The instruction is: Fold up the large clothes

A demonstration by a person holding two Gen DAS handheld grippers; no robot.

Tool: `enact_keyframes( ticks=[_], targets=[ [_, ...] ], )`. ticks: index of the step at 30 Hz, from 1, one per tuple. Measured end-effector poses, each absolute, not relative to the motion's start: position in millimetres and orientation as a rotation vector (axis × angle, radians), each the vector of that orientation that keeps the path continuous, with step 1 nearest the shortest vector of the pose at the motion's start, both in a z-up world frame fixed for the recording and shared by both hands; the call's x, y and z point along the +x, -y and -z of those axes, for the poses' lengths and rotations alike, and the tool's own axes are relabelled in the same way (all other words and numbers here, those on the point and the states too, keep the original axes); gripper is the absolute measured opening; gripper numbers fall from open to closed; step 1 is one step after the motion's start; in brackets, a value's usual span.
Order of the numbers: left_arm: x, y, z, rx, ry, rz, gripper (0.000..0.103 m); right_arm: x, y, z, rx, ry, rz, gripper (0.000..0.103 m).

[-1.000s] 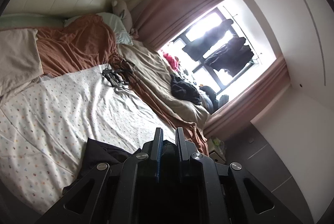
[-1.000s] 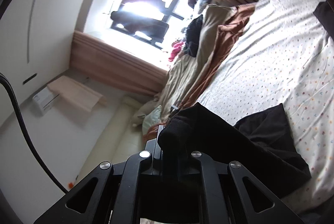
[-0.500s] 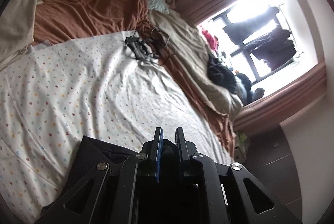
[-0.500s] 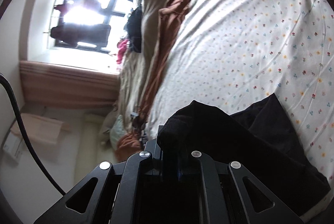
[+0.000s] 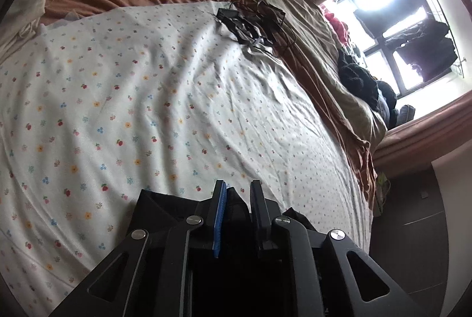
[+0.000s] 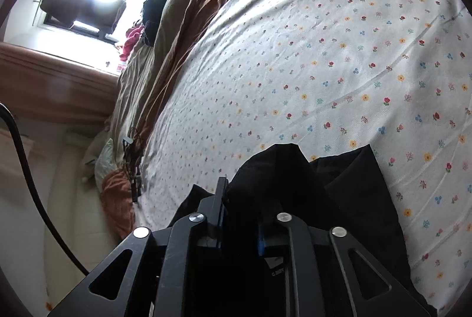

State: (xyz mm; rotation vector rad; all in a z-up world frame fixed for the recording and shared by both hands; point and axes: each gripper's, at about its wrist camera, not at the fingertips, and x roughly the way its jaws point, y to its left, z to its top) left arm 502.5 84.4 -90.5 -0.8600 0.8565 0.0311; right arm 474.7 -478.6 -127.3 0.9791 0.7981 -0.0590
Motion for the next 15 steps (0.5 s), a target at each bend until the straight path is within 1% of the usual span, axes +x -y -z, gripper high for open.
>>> enact_keyframes(
  ticks=[1,2,3,4,8,12,13,14,15],
  targets=[
    [503,-84,89,-0.852,-0.858,-0.027,0.036,475,480,126,0.973,-0.799,0.068,0.048],
    [502,-85,88,-0.847,-0.862,-0.024,0.059,474,482,124,0.961,-0.796,0.082,0.065],
    [501,-86,86,-0.847,-0.86,-0.023,0.07,470,484,121,0.954,-0.786,0.092,0.067],
    [497,-89,84,-0.852,-0.842,-0.019,0.08,466,487,120,0.954,-0.779,0.09,0.067],
    [477,-101,68,-0.81,-0.772,-0.048,0.081,455,492,115,0.952,-0.786,0.048,0.067],
    [467,-105,74,-0.753,-0.782,-0.107,0.08,454,488,114,0.815,-0.851,0.066,0.067],
    [465,-105,79,-0.742,-0.795,-0.11,0.075,453,488,115,0.8,-0.859,0.075,0.067],
    [464,-103,85,-0.723,-0.825,-0.107,0.066,451,488,116,0.788,-0.87,0.077,0.067],
    [464,-101,90,-0.709,-0.848,-0.101,0.063,449,489,117,0.784,-0.874,0.068,0.067]
  ],
)
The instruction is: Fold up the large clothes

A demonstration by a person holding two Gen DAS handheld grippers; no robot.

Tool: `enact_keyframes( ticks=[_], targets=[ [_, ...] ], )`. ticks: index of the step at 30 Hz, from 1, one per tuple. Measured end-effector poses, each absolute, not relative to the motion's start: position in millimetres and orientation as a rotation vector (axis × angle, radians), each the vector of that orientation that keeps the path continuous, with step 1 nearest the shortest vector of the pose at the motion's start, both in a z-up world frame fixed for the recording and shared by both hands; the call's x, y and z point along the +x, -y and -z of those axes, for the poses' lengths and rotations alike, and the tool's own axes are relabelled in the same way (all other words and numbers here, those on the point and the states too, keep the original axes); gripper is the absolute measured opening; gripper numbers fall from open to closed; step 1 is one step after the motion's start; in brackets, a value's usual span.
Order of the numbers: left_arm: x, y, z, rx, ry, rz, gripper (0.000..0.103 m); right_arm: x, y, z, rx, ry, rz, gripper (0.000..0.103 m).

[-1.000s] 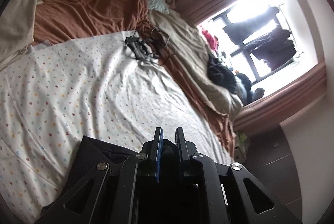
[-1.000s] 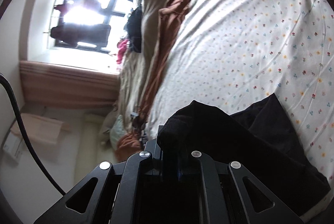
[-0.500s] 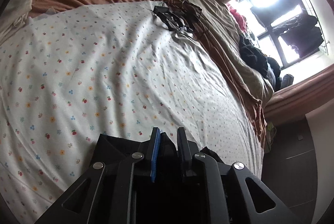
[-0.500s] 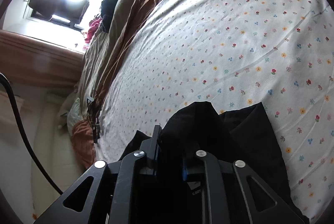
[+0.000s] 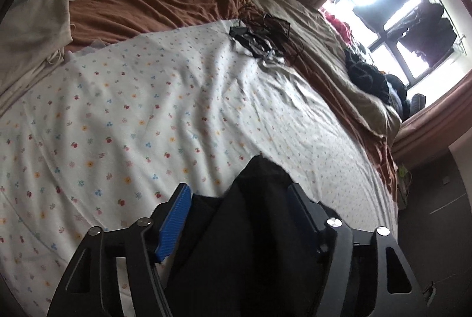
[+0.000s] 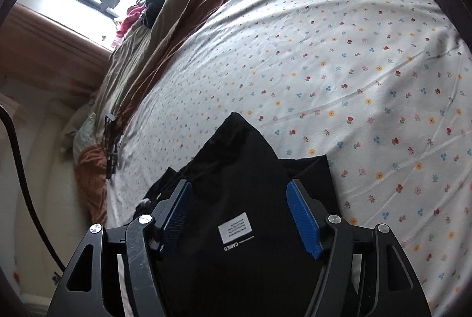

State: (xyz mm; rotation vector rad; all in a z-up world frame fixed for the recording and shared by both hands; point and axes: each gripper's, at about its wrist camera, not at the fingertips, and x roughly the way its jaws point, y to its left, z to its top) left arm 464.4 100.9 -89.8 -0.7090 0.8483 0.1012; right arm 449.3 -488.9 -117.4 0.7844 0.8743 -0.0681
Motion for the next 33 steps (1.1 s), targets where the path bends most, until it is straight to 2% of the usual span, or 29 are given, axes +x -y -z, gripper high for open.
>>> enact_keyframes(
  ticks=[1,8,16,18,19,21,22,24,26,29,33],
  targets=[
    [464,-98,94,-0.692,-0.88,-0.083,0.058,448,489,118,0.779,-0.879,0.063,0.067],
    [453,-79,101,-0.48,-0.966,0.028,0.058,441,494,121,0.615,-0.945,0.055,0.067],
    [440,-83,132,-0.432,-1.093,0.079,0.057,436,491,135,0.558,-1.021,-0.004,0.066],
    [439,-80,137,-0.426,-1.113,0.094,0.051,435,488,141,0.551,-1.048,-0.018,0.061],
    [439,-79,139,-0.413,-1.119,0.091,0.044,435,486,143,0.541,-1.061,-0.029,0.056],
    [439,-75,144,-0.384,-1.141,0.094,0.044,435,478,148,0.477,-1.09,-0.027,0.048],
    [438,-73,147,-0.381,-1.149,0.109,0.043,435,477,150,0.459,-1.097,-0.02,0.041],
    [437,-73,152,-0.4,-1.161,0.129,0.031,434,477,154,0.455,-1.108,-0.015,0.03],
    [435,-72,152,-0.388,-1.159,0.108,0.021,432,480,155,0.475,-1.104,-0.02,0.014],
    [434,-70,149,-0.36,-1.142,0.098,0.01,430,481,152,0.484,-1.071,-0.021,0.006],
    [435,-67,144,-0.348,-1.118,0.071,0.004,431,484,146,0.511,-1.022,-0.008,0.003]
  ],
)
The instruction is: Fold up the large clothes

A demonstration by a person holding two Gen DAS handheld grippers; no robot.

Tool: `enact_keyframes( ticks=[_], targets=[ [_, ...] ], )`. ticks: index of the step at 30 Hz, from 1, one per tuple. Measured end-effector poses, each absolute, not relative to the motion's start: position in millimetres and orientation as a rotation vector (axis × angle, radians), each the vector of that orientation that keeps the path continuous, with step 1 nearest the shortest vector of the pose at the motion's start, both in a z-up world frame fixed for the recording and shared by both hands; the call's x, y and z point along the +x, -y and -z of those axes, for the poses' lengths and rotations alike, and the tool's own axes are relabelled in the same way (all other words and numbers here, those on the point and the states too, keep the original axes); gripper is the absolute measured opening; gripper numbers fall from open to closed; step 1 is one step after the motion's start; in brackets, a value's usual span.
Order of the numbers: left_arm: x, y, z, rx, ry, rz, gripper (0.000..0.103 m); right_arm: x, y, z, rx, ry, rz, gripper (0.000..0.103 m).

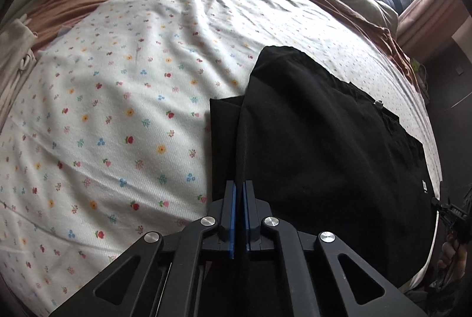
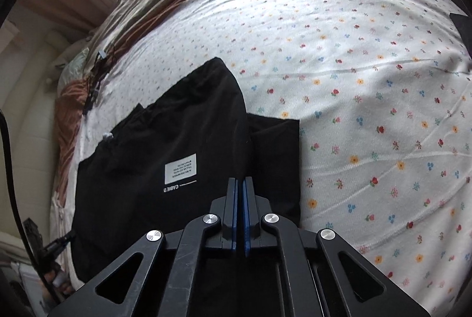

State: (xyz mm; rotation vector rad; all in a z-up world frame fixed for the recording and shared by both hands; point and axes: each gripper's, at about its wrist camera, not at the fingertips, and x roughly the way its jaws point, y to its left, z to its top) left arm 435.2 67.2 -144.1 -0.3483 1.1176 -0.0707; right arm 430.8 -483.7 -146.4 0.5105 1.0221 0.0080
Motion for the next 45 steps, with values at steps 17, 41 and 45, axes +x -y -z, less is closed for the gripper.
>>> enact_keyframes(
  ticks=[17,41,45],
  targets=[
    [438,-84,160,-0.411,-1.211,0.073,0.055,429,473,122,0.399,-0.97,0.101,0.029],
    [373,-104,185,-0.738,-1.334,0.289,0.064,364,306,116,0.303,-0.98,-0.29,0.03],
    [367,-102,188,-0.786,-1.348,0.316,0.063,351,286,127,0.29,-1.022,-0.359,0.03]
  ],
)
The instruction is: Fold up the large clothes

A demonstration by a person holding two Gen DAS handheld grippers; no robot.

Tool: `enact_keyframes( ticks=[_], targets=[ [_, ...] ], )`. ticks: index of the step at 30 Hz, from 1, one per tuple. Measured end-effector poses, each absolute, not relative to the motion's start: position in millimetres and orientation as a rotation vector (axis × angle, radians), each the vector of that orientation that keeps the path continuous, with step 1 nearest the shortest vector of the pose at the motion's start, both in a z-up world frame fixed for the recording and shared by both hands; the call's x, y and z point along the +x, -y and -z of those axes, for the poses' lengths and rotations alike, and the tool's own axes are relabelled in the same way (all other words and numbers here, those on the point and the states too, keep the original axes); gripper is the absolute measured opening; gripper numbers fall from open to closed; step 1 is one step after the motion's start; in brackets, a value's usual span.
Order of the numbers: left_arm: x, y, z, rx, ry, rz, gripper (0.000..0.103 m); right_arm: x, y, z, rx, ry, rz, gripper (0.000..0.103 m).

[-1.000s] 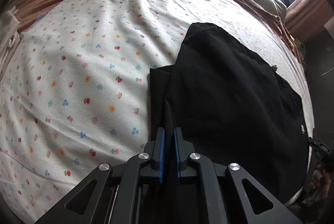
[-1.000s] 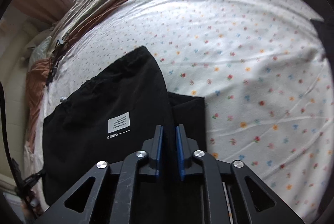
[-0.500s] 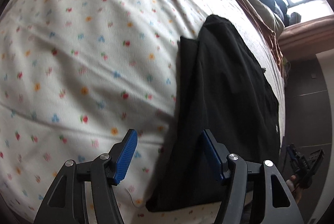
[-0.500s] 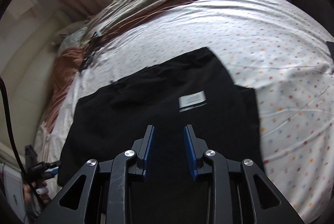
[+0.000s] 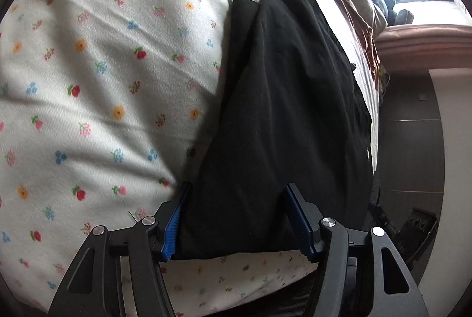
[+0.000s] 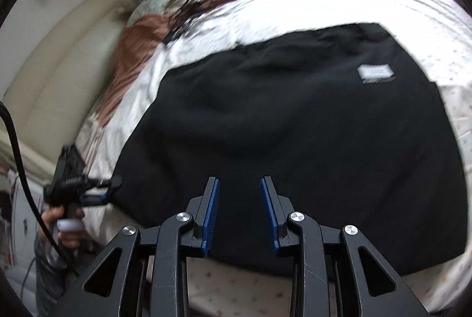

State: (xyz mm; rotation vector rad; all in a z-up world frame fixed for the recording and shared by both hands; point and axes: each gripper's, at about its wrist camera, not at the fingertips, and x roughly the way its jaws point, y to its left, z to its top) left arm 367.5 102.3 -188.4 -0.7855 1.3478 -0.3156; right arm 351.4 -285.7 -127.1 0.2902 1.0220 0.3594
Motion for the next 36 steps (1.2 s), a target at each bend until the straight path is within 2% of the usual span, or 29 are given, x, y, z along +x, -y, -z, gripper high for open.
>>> enact_keyframes(
  ticks=[7,13,17,23,30,31,34,36],
  targets=[
    [372,-112,197,-0.909,-1.331,0.313,0.058,334,255,143,0.252,-1.073,-0.423,0.03],
    [379,-102,193,-0.892,-1.335,0.322,0.057,325,234,158,0.184,-1.117,-0.44,0.03],
    [375,-102,188,-0.869,-1.326,0.307,0.036,329,228,170,0.115,-1.124,-0.362,0.025],
    [364,-90,160,-0.793,-1.219,0.268,0.019,342,230,179,0.093,-1.129,-0.304,0.021],
    [360,-84,148,-0.804,-1.143,0.239,0.016,376,226,184,0.06,-1.164,-0.287,0.012],
    [360,-85,150,-0.812,-1.142,0.23,0.016,382,225,184,0.068,-1.172,-0.293,0.012],
    [360,-90,160,-0.841,-1.163,0.196,0.016,399,227,181,0.067,-1.169,-0.268,0.004],
    [360,-91,166,-0.86,-1.181,0.182,0.016,415,229,180,0.09,-1.171,-0.256,0.004]
  ],
)
